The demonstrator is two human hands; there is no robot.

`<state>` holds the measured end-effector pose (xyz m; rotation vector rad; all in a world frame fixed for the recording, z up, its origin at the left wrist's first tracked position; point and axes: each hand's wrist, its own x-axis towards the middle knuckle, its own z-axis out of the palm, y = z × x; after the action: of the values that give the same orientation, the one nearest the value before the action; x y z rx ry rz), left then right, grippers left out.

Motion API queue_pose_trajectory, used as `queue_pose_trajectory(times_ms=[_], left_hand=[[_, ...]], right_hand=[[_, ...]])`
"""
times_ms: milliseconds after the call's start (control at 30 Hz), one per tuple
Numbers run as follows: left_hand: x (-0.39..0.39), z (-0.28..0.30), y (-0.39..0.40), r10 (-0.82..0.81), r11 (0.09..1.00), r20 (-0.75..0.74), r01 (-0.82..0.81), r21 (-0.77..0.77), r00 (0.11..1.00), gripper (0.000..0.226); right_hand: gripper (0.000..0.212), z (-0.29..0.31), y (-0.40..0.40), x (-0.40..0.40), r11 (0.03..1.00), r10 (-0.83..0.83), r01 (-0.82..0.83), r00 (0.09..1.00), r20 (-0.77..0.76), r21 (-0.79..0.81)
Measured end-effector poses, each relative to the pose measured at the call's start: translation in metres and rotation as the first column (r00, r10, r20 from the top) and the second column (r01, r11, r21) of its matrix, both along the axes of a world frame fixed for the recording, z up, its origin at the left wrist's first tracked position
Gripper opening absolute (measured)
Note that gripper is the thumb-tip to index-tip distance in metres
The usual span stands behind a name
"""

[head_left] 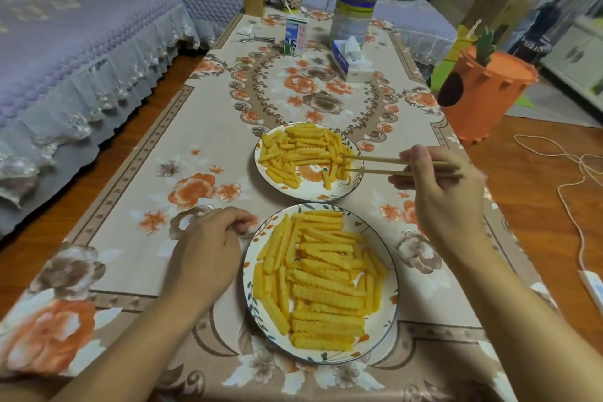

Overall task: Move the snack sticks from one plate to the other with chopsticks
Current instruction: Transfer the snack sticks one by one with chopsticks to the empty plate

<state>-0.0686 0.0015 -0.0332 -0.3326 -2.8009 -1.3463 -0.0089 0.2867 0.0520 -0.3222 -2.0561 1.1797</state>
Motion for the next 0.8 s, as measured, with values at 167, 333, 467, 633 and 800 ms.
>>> queue_pose_trajectory(times_ms=[167,333,467,633,800], left_hand=[[0.001,0.001,0.000,-0.006,1.000,-0.015,0.006,-0.028,1.000,0.043],[0.001,0.002,0.000,-0.011,0.999,-0.017,0.010,-0.030,1.000,0.043],[0.003,0.005,0.002,-0.011,0.999,-0.014,0.010,-0.036,1.000,0.043],[0.002,0.006,0.002,-0.019,0.997,0.001,0.019,-0.070,1.000,0.043],[0.002,0.008,-0.001,-0.017,1.000,0.033,0.018,-0.026,0.999,0.045]], right_hand=[[0.024,0.004,-0.003,-0.001,1.000,0.003,-0.003,1.000,-0.012,-0.011],[0.037,0.030,-0.013,0.017,0.978,0.031,-0.049,0.996,-0.088,-0.202],[0.050,0.040,-0.022,0.037,0.848,0.088,-0.118,0.993,-0.082,-0.516],[0.052,0.028,-0.033,0.050,0.761,0.117,-0.099,0.993,-0.015,-0.642],[0.053,0.031,-0.047,0.056,0.761,0.124,-0.083,0.992,0.018,-0.644]])
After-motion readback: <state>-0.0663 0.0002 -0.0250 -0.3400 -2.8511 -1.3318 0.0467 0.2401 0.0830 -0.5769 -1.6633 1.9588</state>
